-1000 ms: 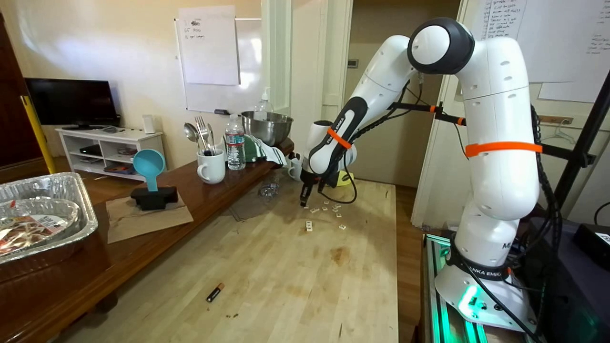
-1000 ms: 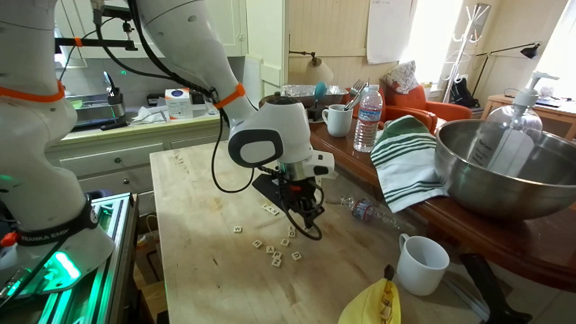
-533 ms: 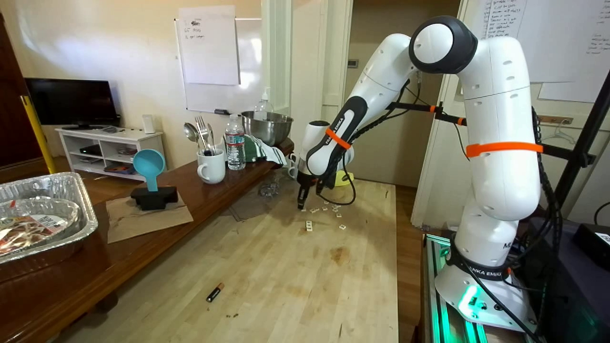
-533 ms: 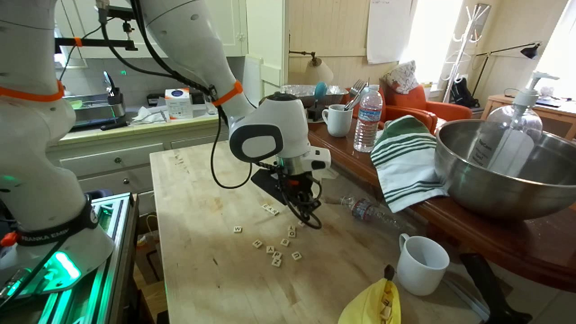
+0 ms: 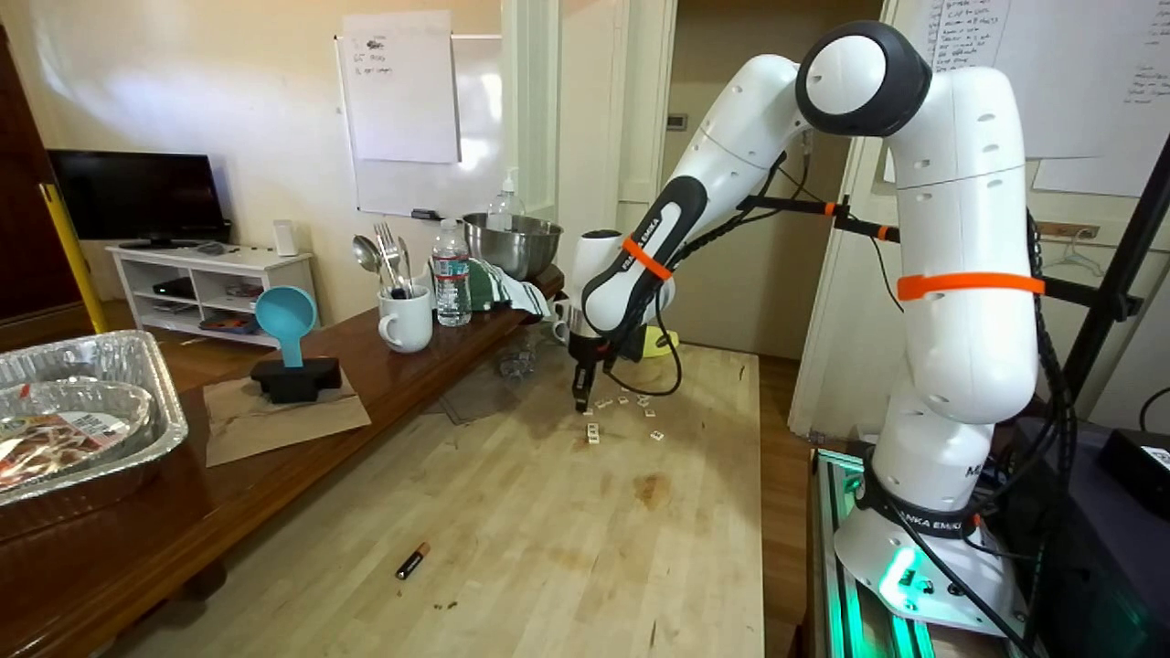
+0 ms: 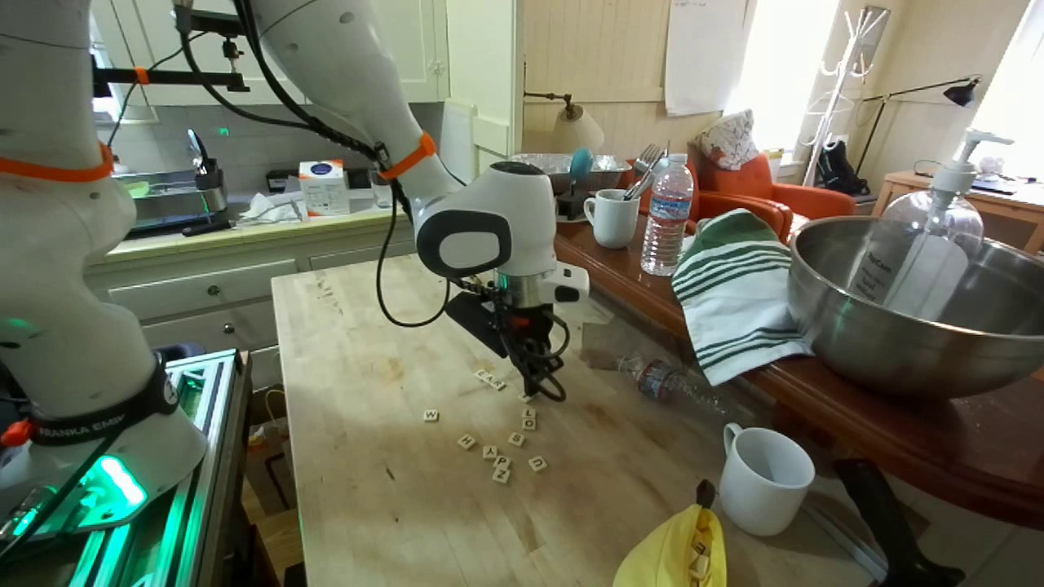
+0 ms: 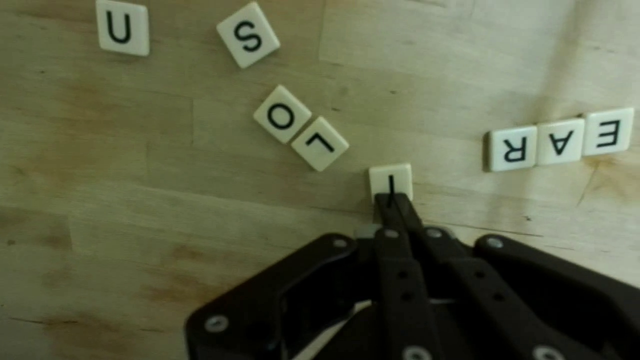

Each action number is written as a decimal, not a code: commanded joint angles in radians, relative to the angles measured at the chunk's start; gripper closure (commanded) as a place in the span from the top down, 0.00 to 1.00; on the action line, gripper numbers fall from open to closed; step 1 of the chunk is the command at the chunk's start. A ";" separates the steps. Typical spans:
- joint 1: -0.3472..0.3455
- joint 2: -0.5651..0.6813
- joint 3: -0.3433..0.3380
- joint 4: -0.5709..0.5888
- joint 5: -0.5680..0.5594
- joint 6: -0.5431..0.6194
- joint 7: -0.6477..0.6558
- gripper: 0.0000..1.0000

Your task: Replace the tile letter s with tile letter t, then add tile letter h to the word

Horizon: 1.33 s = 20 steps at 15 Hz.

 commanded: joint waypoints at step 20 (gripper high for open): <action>0.016 -0.020 0.031 -0.067 0.078 -0.035 0.006 0.00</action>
